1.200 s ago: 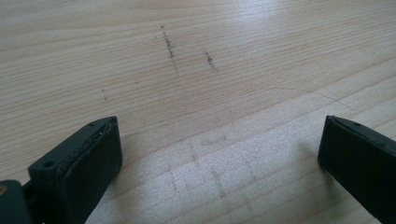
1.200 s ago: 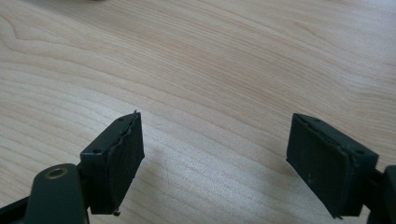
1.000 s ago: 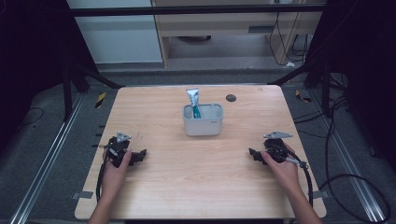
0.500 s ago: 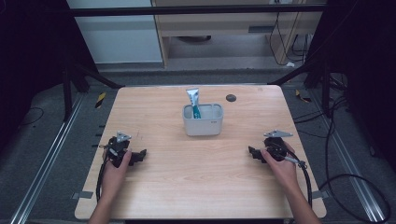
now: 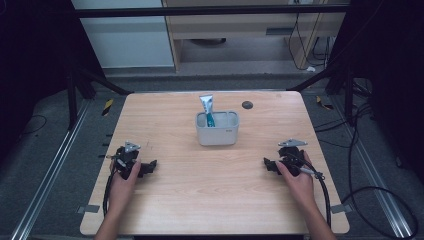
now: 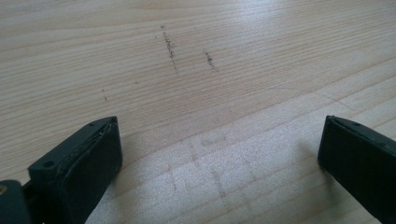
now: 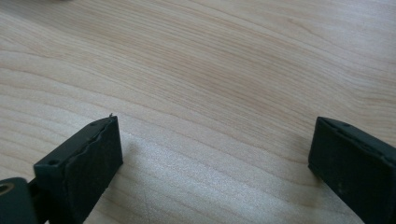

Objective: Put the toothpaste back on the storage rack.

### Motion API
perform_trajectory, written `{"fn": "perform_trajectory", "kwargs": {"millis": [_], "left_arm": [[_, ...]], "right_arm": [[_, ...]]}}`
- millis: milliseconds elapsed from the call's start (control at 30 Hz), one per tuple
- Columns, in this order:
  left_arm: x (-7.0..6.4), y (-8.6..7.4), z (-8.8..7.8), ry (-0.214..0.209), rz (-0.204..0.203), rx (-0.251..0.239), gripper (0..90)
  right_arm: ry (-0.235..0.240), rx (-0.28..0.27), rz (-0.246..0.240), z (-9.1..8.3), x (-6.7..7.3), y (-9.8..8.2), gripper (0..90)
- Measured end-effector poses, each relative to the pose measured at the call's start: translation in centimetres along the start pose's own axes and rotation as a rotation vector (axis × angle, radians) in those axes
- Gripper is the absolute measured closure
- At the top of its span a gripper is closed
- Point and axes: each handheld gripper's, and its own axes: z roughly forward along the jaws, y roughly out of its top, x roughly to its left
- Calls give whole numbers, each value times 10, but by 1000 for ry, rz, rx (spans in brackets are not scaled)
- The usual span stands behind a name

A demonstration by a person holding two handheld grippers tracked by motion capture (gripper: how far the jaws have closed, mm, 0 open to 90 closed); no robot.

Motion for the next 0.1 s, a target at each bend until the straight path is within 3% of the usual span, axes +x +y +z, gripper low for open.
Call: {"fn": "perform_trajectory", "kwargs": {"millis": [100], "left_arm": [[0,0,0,0,0,0,0]], "right_arm": [[-22,4,27,0,1,0,3]]}}
